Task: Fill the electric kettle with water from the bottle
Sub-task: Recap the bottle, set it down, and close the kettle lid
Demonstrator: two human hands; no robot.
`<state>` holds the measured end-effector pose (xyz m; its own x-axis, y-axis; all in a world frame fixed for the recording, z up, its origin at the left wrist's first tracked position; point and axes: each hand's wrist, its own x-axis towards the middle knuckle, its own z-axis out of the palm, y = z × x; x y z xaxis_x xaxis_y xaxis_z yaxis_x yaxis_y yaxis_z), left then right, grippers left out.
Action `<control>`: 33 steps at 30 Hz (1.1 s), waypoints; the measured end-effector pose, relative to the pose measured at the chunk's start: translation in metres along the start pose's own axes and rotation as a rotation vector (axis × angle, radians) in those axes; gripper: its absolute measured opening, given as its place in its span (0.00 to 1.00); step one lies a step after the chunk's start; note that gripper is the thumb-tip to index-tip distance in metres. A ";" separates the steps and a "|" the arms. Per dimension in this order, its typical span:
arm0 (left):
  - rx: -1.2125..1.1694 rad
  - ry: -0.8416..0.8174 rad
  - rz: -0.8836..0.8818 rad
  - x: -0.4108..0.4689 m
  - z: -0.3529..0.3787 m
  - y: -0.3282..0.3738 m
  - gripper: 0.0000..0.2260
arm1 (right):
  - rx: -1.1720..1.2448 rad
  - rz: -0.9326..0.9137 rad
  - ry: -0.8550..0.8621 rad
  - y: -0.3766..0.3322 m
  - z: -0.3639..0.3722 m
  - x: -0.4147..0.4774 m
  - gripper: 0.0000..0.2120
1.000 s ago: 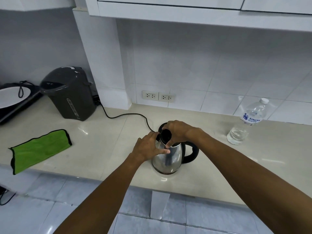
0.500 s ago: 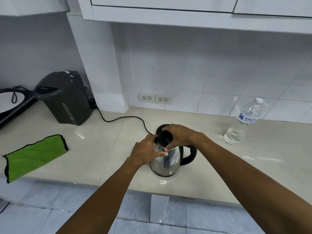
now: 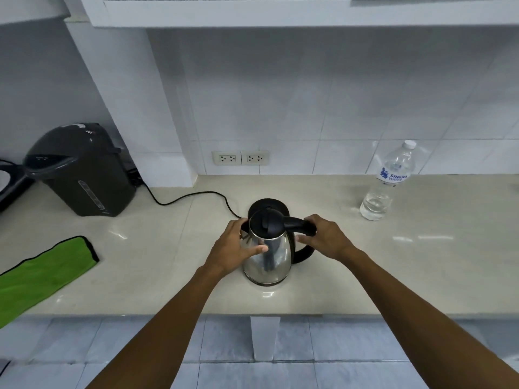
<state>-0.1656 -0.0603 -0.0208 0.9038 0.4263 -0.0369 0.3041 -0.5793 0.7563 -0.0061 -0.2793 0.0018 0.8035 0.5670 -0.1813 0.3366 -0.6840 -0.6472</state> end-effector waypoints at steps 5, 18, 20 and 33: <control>-0.090 0.039 -0.022 0.001 0.006 -0.006 0.43 | 0.160 0.058 0.075 0.009 0.008 -0.001 0.19; -0.476 0.067 -0.144 -0.001 0.022 -0.009 0.28 | 0.338 0.119 0.156 0.016 0.021 -0.001 0.23; -0.480 0.059 -0.136 0.002 0.021 -0.007 0.28 | 0.337 0.108 0.158 0.016 0.019 0.001 0.22; -0.537 0.108 -0.091 0.064 0.000 0.016 0.28 | 0.303 0.013 0.180 -0.001 -0.022 0.066 0.22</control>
<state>-0.1025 -0.0422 -0.0112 0.8364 0.5434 -0.0718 0.1578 -0.1133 0.9810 0.0573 -0.2517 0.0067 0.8897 0.4504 -0.0748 0.1867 -0.5084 -0.8407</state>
